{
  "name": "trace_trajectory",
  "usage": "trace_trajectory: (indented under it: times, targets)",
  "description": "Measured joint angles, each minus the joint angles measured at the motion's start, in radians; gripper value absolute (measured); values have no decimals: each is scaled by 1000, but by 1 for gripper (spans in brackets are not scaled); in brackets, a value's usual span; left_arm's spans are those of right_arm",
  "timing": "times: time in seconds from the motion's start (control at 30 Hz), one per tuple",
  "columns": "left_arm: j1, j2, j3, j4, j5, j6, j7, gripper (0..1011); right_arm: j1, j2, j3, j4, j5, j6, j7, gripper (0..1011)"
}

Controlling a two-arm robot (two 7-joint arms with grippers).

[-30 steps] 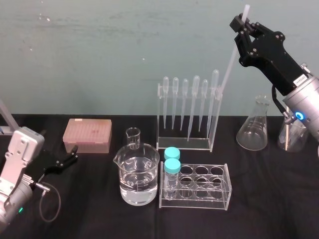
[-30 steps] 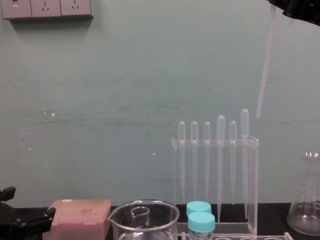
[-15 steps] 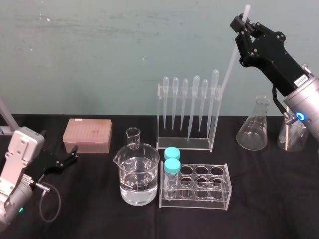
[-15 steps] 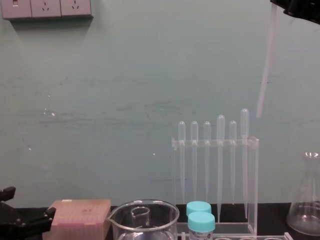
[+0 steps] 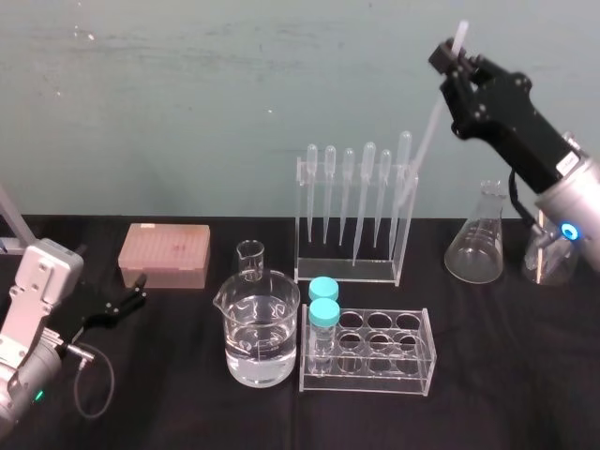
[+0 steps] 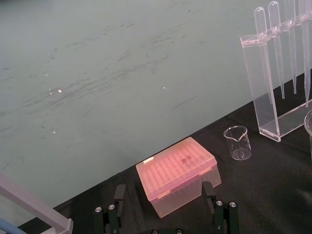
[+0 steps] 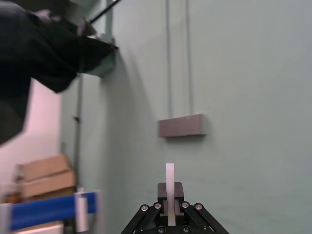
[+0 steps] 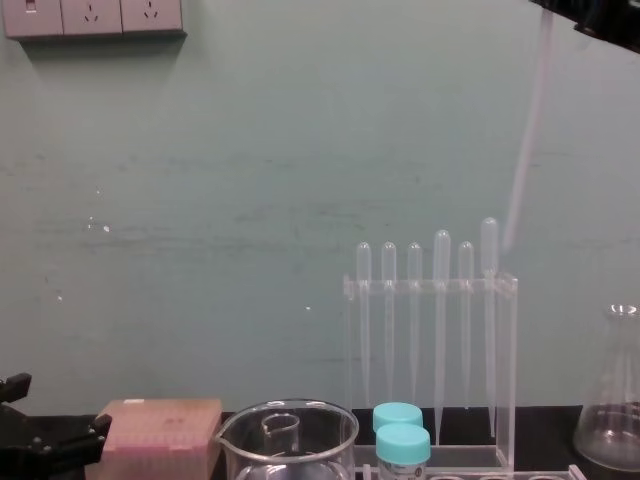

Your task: Pick up the stirring rod with one hand, then place it down.

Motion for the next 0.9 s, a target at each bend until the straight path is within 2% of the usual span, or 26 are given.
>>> trace_trajectory:
  times: [0.13,0.27,0.43,0.9]
  targets:
    - [0,0,0,0,0,0,0,1000,-11,12,-16,37,53,0,72,67]
    - [0,0,0,0,0,0,0,1000,-20,20,-36,73,57,-22,99,67]
    - [0,0,0,0,0,0,0,1000,-23,28,-71,133,23,-70,118,67]
    - [0,0,0,0,0,0,0,1000,-9,11,-122,229,-40,-120,131,67]
